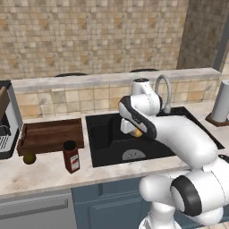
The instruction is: Pick up all produce items and place them in the sink. Turn on the sink faucet to wash them. Then turn the sink off and put them in the tray.
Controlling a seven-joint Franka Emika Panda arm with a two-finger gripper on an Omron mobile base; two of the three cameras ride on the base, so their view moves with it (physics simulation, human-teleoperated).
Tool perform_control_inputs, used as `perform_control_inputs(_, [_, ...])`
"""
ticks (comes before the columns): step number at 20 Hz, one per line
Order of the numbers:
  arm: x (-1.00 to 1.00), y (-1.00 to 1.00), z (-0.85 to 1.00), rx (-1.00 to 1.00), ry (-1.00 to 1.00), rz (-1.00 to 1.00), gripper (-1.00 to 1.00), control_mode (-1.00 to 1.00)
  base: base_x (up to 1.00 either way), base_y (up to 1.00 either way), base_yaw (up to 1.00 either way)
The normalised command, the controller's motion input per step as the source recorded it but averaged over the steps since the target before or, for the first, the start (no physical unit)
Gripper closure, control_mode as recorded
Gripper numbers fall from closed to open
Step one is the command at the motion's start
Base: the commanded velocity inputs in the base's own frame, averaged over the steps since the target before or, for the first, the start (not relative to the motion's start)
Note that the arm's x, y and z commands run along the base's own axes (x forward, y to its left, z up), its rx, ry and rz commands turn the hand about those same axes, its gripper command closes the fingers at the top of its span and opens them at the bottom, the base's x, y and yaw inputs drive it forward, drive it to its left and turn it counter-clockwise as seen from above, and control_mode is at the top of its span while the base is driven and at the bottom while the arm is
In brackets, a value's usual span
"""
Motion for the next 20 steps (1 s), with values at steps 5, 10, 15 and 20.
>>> perform_control_inputs(5, [0.55,0.0,-0.39,0.11,-0.03,0.0,1.0,-1.0,0.0,0.0,0.0])
perform_control_inputs(10, [0.31,0.0,-0.53,0.17,-0.05,0.0,1.0,-1.0,0.0,0.0,0.0])
perform_control_inputs(15, [0.33,0.02,-0.37,0.03,-0.09,-0.01,1.0,-1.0,0.0,0.0,0.0])
perform_control_inputs(20, [0.44,0.16,-0.28,0.0,-0.02,-0.04,1.0,-1.0,0.0,0.0,0.0])
